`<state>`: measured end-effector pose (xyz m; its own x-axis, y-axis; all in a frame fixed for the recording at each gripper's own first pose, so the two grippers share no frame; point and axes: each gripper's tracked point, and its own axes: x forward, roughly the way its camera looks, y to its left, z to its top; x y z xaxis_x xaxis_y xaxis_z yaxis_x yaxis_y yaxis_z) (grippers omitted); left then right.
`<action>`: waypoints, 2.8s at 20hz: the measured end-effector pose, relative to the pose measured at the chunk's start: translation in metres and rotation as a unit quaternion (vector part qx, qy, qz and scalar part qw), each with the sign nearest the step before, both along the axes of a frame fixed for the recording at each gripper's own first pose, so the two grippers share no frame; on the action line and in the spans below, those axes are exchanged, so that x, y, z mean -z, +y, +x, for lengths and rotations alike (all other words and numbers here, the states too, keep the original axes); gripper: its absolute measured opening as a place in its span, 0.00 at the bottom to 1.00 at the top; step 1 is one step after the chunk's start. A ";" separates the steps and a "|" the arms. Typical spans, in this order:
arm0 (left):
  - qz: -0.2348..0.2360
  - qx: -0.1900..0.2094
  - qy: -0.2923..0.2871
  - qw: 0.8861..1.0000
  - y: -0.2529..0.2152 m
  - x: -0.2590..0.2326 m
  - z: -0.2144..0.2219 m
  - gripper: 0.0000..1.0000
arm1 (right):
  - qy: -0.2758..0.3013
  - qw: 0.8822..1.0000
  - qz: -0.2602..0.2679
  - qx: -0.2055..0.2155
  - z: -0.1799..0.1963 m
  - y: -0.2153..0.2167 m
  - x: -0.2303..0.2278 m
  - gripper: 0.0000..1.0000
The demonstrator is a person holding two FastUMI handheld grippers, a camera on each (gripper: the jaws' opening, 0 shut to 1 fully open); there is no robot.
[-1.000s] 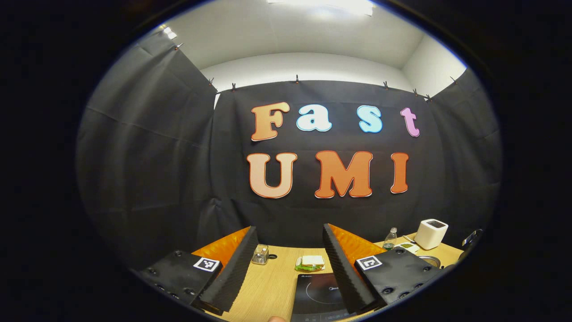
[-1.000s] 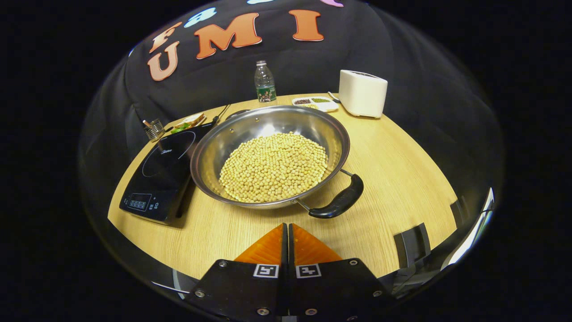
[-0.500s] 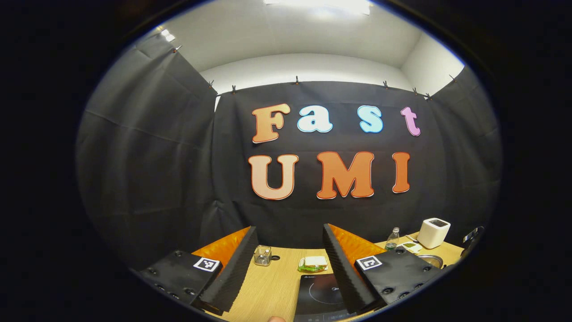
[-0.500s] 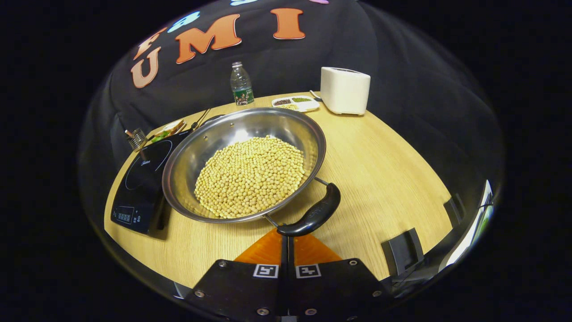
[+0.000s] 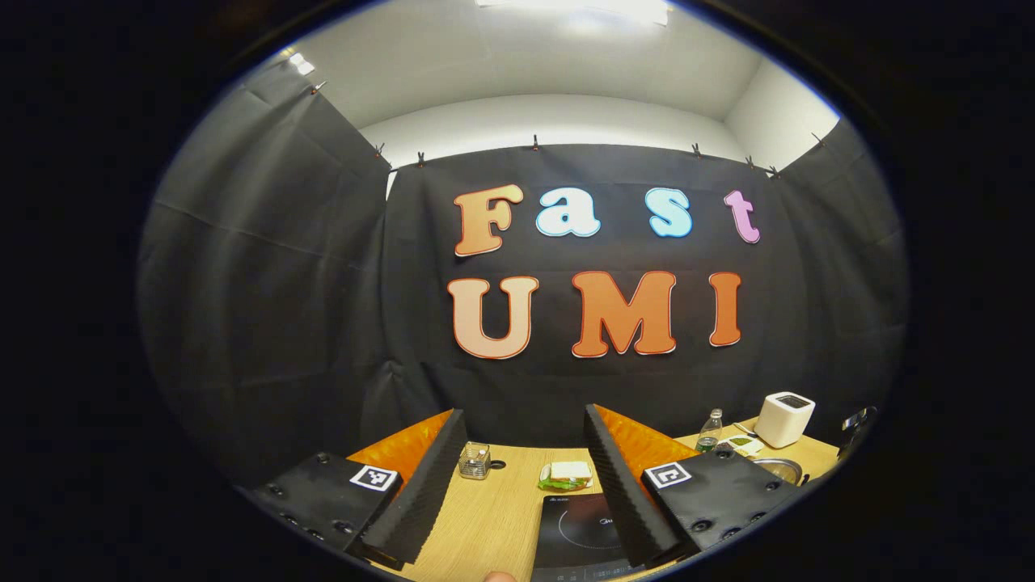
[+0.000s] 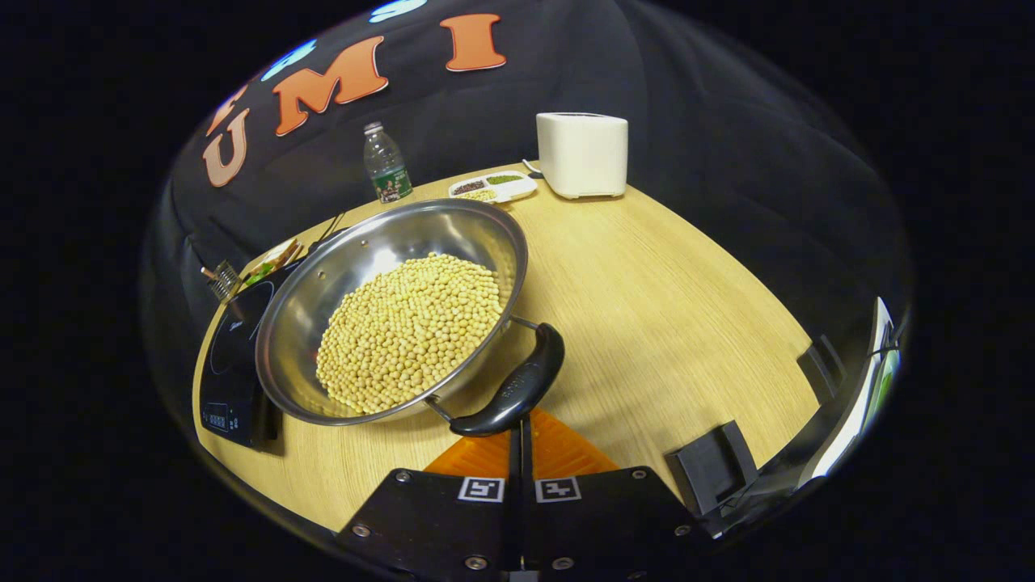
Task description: First push the handle of the pot to place it horizontally, then grasp the pot with both hands and set it on the induction cooktop.
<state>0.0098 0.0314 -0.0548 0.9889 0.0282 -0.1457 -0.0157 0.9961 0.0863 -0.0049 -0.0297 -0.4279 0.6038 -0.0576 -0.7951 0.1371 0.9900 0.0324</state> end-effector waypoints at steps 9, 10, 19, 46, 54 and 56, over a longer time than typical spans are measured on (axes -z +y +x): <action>0.005 -0.001 0.005 1.000 -0.005 0.005 0.005 0.99 | -0.001 0.999 0.020 0.046 0.034 -0.027 0.005 0.00; 0.005 -0.001 0.006 1.000 -0.006 0.005 0.007 0.99 | -0.002 0.999 0.020 0.050 0.038 -0.030 0.006 0.00; 0.007 -0.010 0.018 1.000 -0.005 0.018 0.016 0.99 | -0.003 0.996 0.016 0.084 0.079 -0.066 0.010 0.00; -0.005 -0.004 0.074 0.997 -0.019 0.092 0.026 0.99 | -0.018 0.998 0.058 0.027 0.128 -0.037 -0.001 0.00; -0.012 0.030 0.111 0.993 -0.069 0.137 0.027 0.99 | -0.021 0.995 0.093 0.030 0.162 -0.033 0.006 0.00; -0.017 0.044 0.129 0.991 -0.089 0.156 0.028 0.97 | -0.028 0.996 0.079 0.025 0.166 -0.037 0.004 0.00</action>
